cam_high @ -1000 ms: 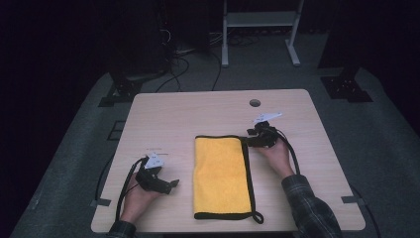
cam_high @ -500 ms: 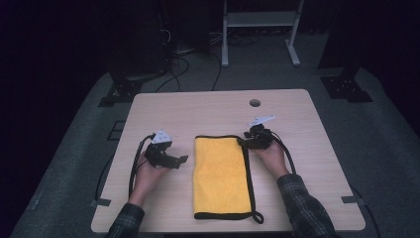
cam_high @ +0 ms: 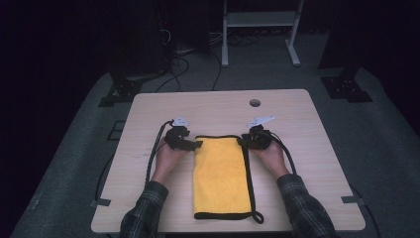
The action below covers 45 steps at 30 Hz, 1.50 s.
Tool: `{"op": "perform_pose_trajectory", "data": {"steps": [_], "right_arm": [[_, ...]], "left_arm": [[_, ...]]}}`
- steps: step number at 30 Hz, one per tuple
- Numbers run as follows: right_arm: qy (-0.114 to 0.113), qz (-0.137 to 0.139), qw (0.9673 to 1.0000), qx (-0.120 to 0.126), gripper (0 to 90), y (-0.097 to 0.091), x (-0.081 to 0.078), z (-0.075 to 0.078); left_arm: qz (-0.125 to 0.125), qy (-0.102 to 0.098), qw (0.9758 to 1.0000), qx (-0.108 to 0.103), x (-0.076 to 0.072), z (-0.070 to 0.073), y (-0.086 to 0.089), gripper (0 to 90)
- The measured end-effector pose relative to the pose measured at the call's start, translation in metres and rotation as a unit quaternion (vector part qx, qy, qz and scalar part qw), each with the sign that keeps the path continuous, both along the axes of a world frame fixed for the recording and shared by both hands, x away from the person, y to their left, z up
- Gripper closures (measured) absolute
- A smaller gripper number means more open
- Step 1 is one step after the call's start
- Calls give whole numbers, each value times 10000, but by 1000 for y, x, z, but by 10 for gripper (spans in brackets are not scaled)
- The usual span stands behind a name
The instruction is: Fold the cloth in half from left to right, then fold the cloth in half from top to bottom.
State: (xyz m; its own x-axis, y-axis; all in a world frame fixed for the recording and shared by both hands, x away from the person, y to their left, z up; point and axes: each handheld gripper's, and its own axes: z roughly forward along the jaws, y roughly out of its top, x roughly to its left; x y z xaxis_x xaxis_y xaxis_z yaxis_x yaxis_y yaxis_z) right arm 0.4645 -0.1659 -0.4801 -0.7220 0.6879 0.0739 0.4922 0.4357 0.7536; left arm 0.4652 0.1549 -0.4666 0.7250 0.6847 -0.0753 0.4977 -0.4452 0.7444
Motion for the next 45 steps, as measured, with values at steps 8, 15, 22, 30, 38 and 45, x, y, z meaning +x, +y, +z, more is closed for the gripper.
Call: {"op": "perform_pose_trajectory", "data": {"steps": [8,15,22,30,38,45], "right_arm": [[101,37,9999,14,705,1,0,1],[255,98,9996,102,804,2,3,2],[82,-10,10000,-15,815,3,11,11],[-255,-2,9990,370,816,-6,9,46],[-339,257,9971,625,816,-14,-14,53],[-387,572,9949,730,816,-18,-44,55]], "left_arm": [[-165,-9,9997,183,3,-7,-8,415],[-306,269,9991,93,10,-3,-13,743],[-181,-73,9996,-208,15,13,-11,782],[-423,-470,9968,-499,11,48,-6,782],[-868,-400,9934,-637,-10,55,1,777],[-964,-224,9917,-824,-37,55,8,780]]}}
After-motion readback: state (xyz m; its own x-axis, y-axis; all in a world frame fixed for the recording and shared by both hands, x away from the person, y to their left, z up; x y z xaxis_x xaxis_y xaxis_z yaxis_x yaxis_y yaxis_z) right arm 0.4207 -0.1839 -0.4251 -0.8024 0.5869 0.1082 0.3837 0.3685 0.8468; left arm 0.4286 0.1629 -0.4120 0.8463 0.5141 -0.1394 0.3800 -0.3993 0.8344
